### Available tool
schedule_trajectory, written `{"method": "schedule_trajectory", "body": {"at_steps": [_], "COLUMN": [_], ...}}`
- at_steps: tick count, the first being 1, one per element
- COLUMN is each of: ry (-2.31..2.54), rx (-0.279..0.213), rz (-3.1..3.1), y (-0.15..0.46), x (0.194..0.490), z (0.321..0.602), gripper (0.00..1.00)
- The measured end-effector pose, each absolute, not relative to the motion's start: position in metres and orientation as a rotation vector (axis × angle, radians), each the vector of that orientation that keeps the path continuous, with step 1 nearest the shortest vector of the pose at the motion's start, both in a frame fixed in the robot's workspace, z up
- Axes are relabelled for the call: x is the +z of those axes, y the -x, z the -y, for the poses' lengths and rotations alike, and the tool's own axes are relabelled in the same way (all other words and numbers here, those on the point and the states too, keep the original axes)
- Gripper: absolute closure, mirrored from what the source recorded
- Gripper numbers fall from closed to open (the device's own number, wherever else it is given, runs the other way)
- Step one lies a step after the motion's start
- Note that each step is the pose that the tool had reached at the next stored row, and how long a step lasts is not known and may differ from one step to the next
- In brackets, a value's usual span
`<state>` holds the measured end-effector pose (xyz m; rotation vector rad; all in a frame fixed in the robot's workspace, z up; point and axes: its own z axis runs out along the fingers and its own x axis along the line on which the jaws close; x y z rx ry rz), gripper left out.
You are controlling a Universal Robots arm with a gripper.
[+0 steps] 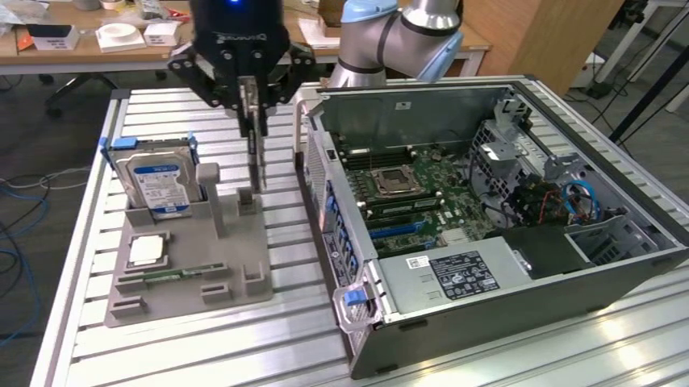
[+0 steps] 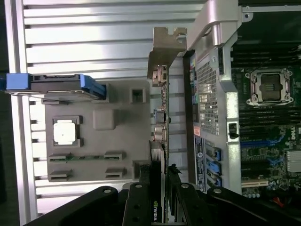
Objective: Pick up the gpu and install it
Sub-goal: 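Pick up the gpu and move the gpu toward the slot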
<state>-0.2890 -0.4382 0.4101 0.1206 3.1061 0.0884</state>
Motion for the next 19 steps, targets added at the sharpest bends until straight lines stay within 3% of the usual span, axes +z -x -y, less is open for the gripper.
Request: {"method": "schedule_trajectory", "body": {"at_steps": [19], "ry": [-0.121], "rx": [0.088], "rz": [-3.106], "y": [0.21], "x": [0.411], "z": [0.434], "gripper": [0.74]}}
